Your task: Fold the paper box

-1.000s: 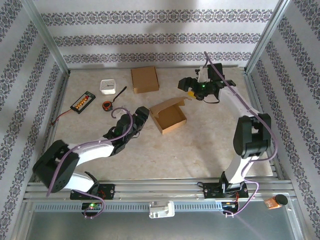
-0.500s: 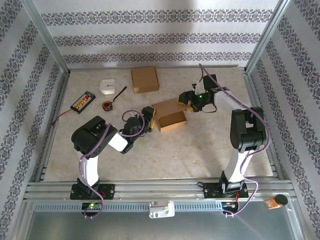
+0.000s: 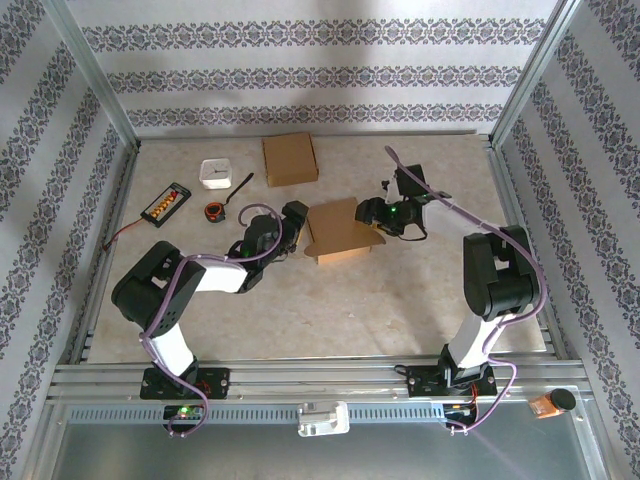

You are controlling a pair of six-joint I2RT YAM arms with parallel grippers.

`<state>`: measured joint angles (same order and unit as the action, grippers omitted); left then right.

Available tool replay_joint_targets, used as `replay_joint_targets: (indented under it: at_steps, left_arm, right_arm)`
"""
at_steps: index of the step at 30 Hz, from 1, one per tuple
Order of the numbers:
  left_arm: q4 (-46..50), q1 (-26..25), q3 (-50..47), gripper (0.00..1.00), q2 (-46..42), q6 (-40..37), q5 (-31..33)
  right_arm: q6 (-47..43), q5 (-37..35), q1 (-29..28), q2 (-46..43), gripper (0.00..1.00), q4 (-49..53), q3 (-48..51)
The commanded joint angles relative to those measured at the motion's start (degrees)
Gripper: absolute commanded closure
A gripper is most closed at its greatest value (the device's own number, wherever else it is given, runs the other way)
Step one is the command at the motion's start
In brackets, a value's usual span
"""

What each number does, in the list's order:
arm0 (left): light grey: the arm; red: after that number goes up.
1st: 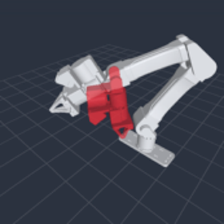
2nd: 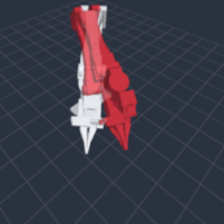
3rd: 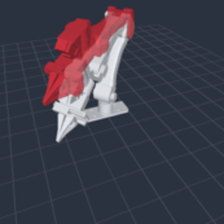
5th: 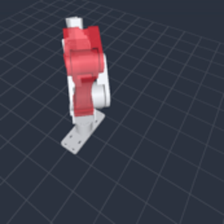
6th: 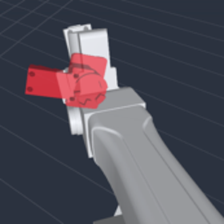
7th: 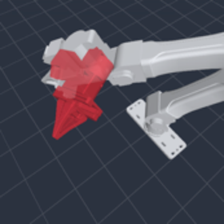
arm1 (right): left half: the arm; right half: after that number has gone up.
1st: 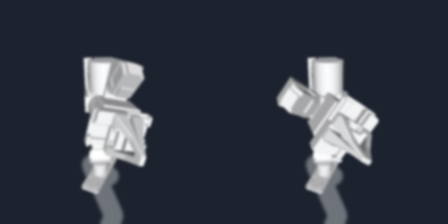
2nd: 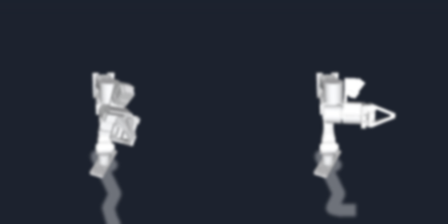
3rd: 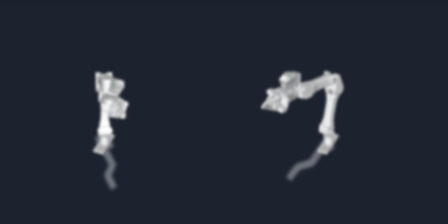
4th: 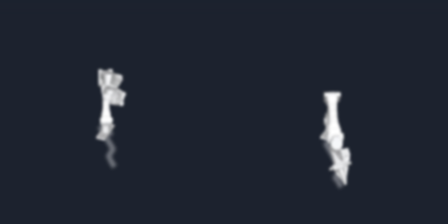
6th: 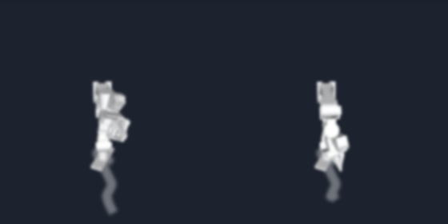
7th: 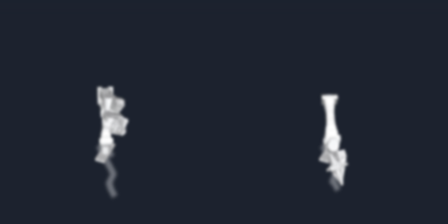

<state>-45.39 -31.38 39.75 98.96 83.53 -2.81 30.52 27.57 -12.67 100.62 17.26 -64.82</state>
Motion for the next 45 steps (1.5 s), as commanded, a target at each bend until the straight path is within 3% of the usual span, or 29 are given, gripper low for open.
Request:
replay_joint_targets:
  at_steps: [1, 5, 10, 14, 20, 32, 40, 45]
  left_arm:
    - [16.31, 0.43, 4.29, 0.23, -4.74, -10.86, 1.67]
    - [26.52, 0.42, 7.67, 0.28, -8.14, -19.65, 5.00]
    - [35.54, 0.78, 11.83, 0.36, -8.79, -24.97, 4.86]
    - [40.05, 0.77, 15.36, 0.41, -7.71, -27.30, 1.83]
    - [44.03, 0.27, 19.02, 0.49, -5.09, -27.42, -3.08]
    - [46.11, -1.06, 23.57, 0.52, 1.13, -29.60, -7.83]
    - [45.75, -0.99, 23.74, 0.67, 1.49, -30.35, -5.56]
    - [42.67, -0.63, 22.61, 0.72, 2.21, -28.45, -7.50]
  right_arm:
    - [1.64, -3.71, -0.47, -3.94, 0.34, -1.63, 1.60]
    - [1.34, -5.89, -0.09, -8.59, 0.26, -1.10, 2.02]
    - [-0.47, -7.62, 0.72, -11.36, 0.20, -0.30, 2.63]
    - [-0.22, -1.29, 0.36, -9.02, 0.30, 1.06, 1.62]
    - [-0.16, -2.26, -1.06, -7.94, 0.42, 2.69, 2.48]
    - [3.34, -4.92, -5.49, -8.92, 0.50, -1.27, 5.96]
    - [8.59, -8.38, -7.13, -12.56, 0.50, -6.19, 10.08]
    - [8.57, -9.29, -7.06, -14.22, 0.50, -6.21, 10.58]
